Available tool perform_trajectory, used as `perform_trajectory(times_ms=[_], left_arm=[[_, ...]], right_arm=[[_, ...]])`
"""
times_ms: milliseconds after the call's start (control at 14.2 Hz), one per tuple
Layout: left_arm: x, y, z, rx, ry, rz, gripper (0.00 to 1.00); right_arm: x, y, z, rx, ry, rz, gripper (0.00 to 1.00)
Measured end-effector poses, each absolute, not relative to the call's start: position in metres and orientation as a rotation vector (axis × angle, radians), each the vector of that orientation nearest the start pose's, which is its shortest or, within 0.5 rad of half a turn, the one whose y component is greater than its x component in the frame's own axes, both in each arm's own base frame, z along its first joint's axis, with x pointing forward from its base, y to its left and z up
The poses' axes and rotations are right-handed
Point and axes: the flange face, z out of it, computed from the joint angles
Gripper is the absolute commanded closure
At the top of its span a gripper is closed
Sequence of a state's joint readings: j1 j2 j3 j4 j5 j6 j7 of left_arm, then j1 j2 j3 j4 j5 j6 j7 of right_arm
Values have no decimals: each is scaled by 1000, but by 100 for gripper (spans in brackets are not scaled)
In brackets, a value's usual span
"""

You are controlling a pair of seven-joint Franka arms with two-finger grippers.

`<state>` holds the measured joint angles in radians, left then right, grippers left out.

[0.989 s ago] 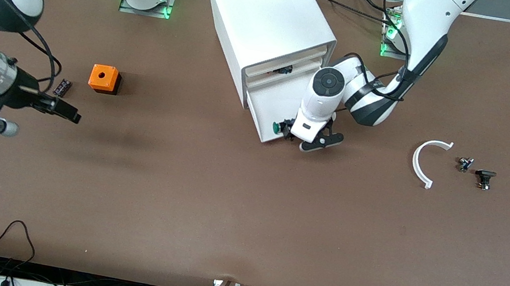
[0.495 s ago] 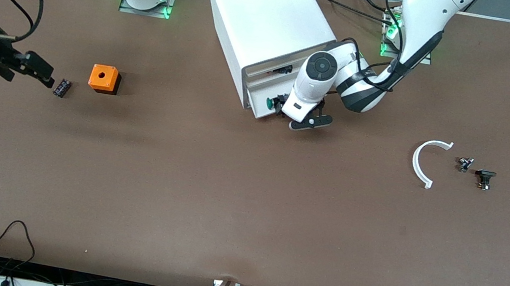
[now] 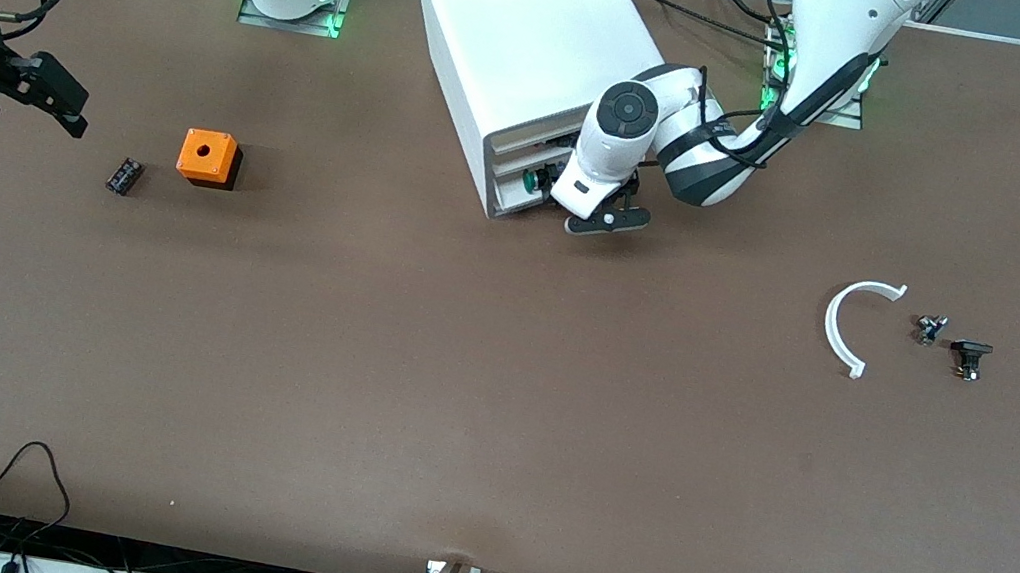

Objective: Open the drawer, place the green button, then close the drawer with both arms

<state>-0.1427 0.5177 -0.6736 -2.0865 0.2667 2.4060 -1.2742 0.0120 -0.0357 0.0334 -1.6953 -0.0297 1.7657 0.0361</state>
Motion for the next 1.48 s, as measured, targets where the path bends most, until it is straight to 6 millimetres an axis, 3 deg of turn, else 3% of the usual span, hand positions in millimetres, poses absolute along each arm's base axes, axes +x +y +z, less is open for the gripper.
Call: perform_trajectory(times_ms=[918, 1060, 1201, 1484], left_arm=[[387, -425, 222, -3101, -442, 271, 0], [403, -420, 232, -3071, -465, 275, 0], [432, -408, 253, -3036, -455, 279, 0], [493, -371, 321, -2998, -324, 271, 0]], right_arm=[[555, 25, 601, -3166, 18, -114, 1], [555, 25, 601, -3166, 16, -110, 1], [555, 24, 601, -3166, 17, -110, 1], [555, 22, 602, -3166, 22, -113, 1]])
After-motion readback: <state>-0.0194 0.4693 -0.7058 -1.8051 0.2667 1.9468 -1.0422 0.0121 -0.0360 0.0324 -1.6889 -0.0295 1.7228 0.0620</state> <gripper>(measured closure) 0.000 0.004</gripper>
